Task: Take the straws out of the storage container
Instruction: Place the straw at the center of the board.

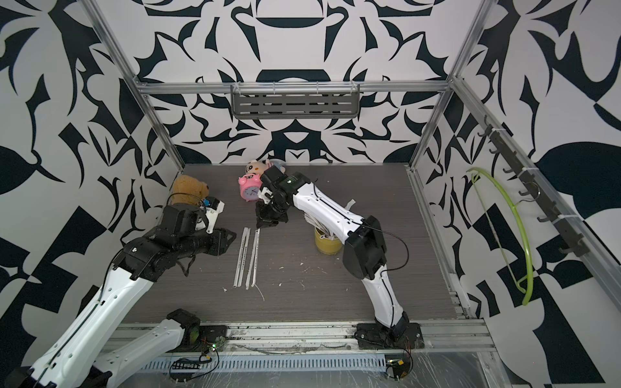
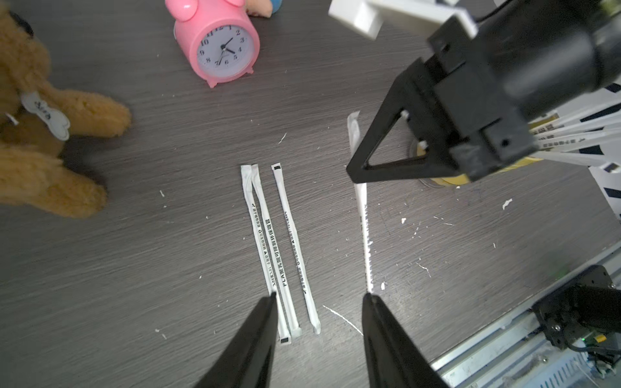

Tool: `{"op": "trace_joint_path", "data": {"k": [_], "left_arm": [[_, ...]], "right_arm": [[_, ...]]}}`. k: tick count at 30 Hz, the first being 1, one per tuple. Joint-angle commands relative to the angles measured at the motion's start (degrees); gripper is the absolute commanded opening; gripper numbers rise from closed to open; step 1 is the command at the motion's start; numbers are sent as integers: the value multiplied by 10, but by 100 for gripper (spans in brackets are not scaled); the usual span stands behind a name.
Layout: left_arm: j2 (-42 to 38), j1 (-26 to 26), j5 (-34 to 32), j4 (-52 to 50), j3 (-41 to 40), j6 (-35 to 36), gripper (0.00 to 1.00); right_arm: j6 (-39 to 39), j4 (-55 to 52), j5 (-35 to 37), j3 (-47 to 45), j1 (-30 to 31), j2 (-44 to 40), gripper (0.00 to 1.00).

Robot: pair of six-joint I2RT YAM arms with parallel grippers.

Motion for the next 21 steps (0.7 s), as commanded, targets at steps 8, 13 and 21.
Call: {"op": "trace_joint_path", "data": {"k": [8,13,21], "left_arm": [[19,41,100,14,-37,39,55],[64,55,106,15,-49,43,57],[85,88,114,21,-61,48,57]], "right_arm": [[71,39,-51,76,3,90,0],[70,40,-45,95,3,121,0],[52,28,-33,114,4,155,1]]}}
